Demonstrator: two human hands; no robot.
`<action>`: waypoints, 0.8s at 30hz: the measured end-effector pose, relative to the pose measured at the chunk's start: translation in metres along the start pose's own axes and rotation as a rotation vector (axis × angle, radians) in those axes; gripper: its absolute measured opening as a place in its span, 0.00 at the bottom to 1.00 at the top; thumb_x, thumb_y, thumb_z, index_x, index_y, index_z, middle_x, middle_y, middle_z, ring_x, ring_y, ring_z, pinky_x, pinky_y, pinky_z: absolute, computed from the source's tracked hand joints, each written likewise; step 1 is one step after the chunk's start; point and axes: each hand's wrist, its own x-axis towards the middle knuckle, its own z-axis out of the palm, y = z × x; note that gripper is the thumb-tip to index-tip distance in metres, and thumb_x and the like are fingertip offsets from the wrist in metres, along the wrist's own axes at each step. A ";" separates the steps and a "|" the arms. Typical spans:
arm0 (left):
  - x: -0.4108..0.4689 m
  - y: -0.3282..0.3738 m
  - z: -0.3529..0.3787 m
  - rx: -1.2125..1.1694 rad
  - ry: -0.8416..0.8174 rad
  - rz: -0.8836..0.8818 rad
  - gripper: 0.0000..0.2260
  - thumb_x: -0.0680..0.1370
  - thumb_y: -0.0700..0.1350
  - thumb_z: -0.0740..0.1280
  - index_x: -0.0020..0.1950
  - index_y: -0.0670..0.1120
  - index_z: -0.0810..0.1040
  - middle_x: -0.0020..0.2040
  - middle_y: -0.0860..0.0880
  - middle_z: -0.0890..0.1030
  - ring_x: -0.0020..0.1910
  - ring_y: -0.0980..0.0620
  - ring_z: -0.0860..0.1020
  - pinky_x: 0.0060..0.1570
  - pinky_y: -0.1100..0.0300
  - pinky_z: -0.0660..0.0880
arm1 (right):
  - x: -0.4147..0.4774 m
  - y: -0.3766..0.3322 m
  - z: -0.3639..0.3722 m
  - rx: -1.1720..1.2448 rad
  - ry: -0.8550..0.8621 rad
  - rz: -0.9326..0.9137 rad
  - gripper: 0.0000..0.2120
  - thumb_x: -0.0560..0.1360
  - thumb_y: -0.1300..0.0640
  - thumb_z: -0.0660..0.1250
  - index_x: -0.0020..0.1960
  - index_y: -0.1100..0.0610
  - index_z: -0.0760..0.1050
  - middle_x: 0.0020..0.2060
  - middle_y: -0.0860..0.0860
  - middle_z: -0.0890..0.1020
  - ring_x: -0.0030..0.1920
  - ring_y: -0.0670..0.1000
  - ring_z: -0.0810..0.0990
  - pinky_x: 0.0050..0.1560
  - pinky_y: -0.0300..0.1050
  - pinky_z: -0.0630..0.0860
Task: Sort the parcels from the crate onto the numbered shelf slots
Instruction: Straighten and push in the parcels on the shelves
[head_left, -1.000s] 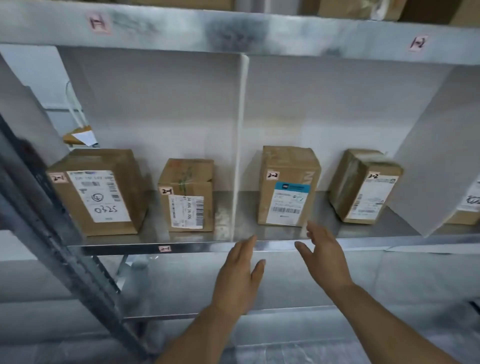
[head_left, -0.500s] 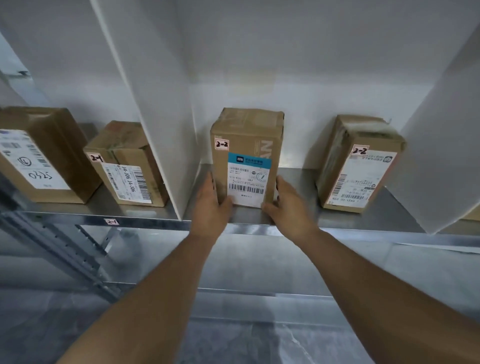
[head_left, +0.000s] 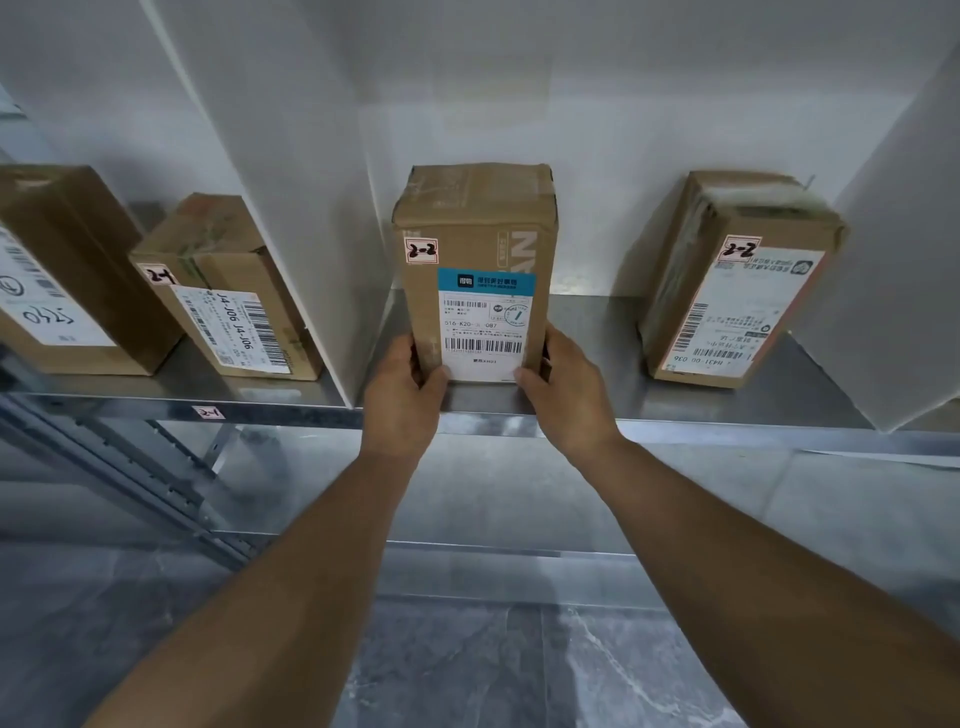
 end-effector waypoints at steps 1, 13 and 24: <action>0.000 -0.001 0.000 0.006 -0.006 0.001 0.12 0.78 0.38 0.65 0.56 0.53 0.69 0.59 0.52 0.80 0.56 0.54 0.78 0.53 0.64 0.72 | -0.001 0.000 0.000 -0.004 0.009 -0.007 0.18 0.77 0.61 0.63 0.66 0.52 0.69 0.63 0.50 0.77 0.62 0.52 0.77 0.58 0.41 0.73; -0.015 0.006 -0.011 -0.260 -0.077 0.085 0.21 0.77 0.32 0.64 0.63 0.55 0.69 0.63 0.52 0.76 0.59 0.61 0.76 0.58 0.65 0.75 | -0.030 -0.001 -0.018 -0.108 0.040 0.050 0.29 0.78 0.57 0.66 0.75 0.55 0.59 0.70 0.53 0.68 0.66 0.53 0.72 0.67 0.50 0.71; -0.093 0.025 0.050 -0.032 -0.079 0.228 0.20 0.77 0.40 0.68 0.68 0.47 0.71 0.61 0.52 0.73 0.58 0.50 0.75 0.60 0.53 0.75 | -0.079 0.051 -0.107 -0.163 0.271 0.005 0.15 0.72 0.60 0.73 0.57 0.60 0.76 0.51 0.55 0.79 0.48 0.53 0.79 0.48 0.42 0.73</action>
